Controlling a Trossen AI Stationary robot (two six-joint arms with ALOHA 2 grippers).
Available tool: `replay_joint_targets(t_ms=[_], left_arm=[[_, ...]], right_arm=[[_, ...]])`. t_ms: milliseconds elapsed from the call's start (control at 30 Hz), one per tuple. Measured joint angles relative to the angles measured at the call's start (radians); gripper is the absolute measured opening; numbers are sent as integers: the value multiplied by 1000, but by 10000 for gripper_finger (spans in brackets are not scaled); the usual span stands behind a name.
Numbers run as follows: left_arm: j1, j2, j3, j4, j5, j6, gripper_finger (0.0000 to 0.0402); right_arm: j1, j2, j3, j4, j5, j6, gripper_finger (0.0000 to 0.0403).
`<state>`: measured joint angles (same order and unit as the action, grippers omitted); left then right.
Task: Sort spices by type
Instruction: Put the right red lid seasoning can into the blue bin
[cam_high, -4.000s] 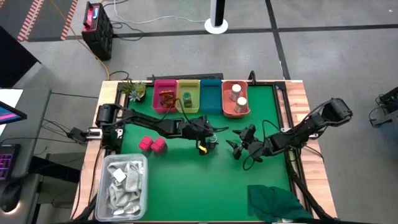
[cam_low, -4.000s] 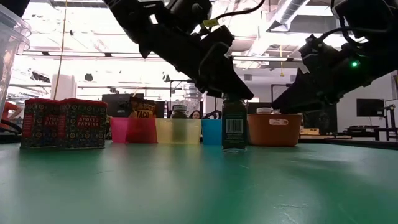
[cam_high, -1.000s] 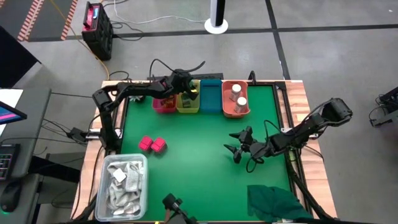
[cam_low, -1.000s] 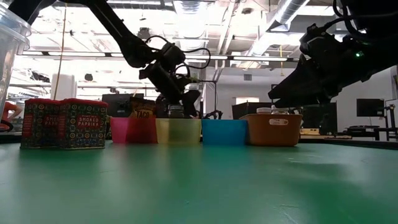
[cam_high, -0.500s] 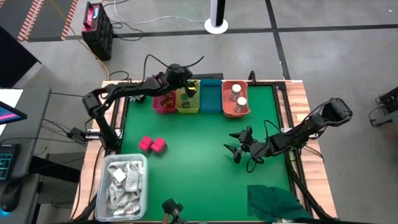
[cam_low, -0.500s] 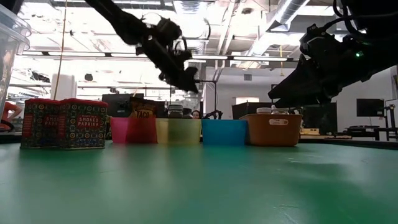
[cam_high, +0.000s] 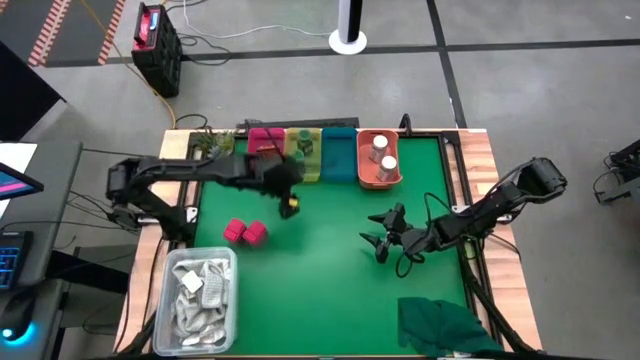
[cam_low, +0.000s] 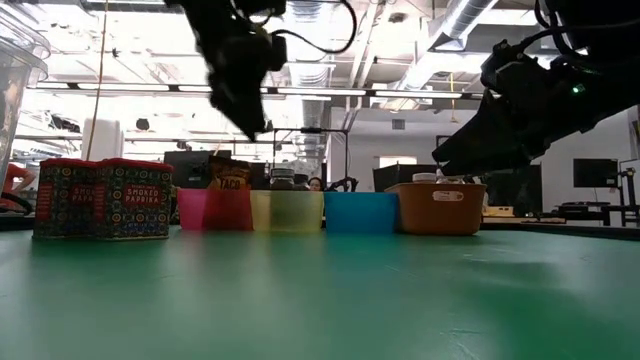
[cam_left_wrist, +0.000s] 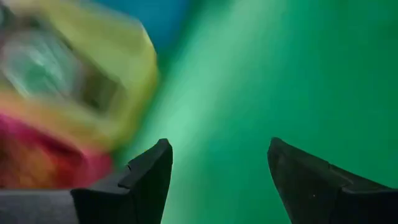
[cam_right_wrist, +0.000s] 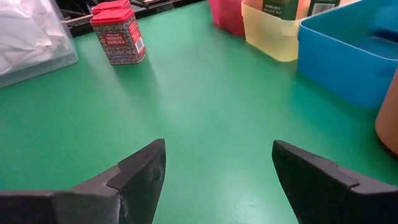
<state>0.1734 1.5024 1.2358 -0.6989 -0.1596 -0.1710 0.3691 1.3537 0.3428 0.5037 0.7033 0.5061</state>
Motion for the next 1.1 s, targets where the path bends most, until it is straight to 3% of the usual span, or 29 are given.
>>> replay_joint_targets(t_ms=[200,467,633,1100], left_arm=[[-140,5,-1,-174,-78,-304,250],[-167,5,-11,-389,-84,-535,250],[-169,5,-55,-383,25,-578,250],[-190,5,-128,-379,135,-638,250]], right_arm=[[-6,0,0,-3,0,-10,317],[1,0,0,-5,0,-17,317],[5,0,0,-17,0,-14,317],[10,0,0,-28,0,-17,317]])
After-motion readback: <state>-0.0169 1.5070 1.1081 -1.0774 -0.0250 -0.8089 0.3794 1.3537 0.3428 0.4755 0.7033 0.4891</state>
